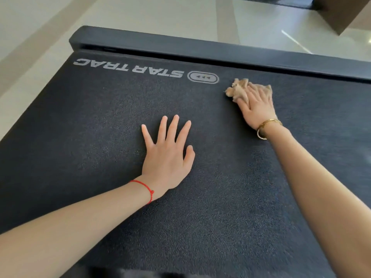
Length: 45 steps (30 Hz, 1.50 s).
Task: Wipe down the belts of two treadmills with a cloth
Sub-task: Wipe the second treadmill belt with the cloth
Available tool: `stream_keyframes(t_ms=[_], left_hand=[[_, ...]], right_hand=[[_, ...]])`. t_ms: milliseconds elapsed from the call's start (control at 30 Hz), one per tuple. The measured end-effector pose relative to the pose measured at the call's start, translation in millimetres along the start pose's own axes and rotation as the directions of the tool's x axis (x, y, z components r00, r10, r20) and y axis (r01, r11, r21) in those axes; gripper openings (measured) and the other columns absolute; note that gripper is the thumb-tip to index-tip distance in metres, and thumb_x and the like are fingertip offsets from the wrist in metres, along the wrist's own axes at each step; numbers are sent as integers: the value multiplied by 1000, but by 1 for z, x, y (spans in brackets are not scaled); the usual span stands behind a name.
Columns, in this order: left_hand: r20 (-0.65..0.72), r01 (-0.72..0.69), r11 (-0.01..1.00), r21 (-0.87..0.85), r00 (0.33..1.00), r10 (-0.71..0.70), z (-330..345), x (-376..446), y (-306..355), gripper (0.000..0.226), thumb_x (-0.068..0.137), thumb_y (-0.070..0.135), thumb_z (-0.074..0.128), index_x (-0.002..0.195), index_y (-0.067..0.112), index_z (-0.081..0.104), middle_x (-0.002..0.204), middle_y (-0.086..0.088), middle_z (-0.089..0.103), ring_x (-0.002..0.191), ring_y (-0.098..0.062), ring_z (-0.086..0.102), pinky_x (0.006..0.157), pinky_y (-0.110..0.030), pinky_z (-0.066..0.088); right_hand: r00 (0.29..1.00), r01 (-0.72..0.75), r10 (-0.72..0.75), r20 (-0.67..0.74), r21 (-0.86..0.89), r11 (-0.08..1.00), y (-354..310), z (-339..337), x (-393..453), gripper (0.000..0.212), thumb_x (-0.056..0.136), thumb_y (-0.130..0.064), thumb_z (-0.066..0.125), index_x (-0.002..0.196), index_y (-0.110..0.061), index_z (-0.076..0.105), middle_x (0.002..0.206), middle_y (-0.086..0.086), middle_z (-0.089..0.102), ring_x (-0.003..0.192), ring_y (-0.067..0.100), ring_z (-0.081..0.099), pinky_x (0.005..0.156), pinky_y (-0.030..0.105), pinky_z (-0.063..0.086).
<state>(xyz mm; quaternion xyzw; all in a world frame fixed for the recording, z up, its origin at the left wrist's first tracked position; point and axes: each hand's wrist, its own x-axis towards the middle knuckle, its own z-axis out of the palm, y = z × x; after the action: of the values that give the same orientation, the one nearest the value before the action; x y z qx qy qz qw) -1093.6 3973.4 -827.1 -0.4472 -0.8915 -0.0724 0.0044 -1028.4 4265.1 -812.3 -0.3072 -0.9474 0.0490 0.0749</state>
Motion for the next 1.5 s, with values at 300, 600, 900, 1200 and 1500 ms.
stream_keyframes(t_ms=[300,600,900,1200,1500], left_hand=[[-5,-1,999,-32,1000,1,1,-1,-1,72,90,50,4,158,29,15,166,-3,13,153,-28,4,114,-72,5],[-18,-10,998,-60,1000,9,-1,-2,-2,61,100,45,22,158,28,17,166,-4,14,153,-29,4,114,-72,3],[-29,-41,992,-116,999,38,-2,-4,-2,60,101,44,30,158,27,21,165,-1,16,153,-25,3,117,-68,1],[-20,-53,987,-149,999,51,-5,-9,2,58,101,38,34,157,25,26,164,-3,21,153,-26,7,118,-67,3],[-14,-157,968,-193,987,157,1,-13,57,55,103,36,35,156,25,26,164,-3,19,153,-26,6,117,-67,1]], right_hand=[[968,239,-244,54,89,967,-52,0,-117,62,96,-57,16,152,-31,27,161,-8,21,150,17,6,122,46,2],[974,-224,224,-14,-6,974,29,-18,-127,52,102,-45,27,151,-27,28,160,0,22,148,22,12,120,47,-2],[988,143,-148,49,91,986,-62,-21,-239,57,101,-53,16,154,-33,19,162,-14,9,150,12,-4,122,40,-5],[979,-202,202,15,10,979,7,-25,-247,63,95,-57,10,153,-35,21,162,-11,13,150,14,2,121,47,-2],[993,90,-102,64,159,983,-42,-27,-311,58,99,-55,18,153,-35,23,162,-15,10,150,13,-3,122,39,-4]])
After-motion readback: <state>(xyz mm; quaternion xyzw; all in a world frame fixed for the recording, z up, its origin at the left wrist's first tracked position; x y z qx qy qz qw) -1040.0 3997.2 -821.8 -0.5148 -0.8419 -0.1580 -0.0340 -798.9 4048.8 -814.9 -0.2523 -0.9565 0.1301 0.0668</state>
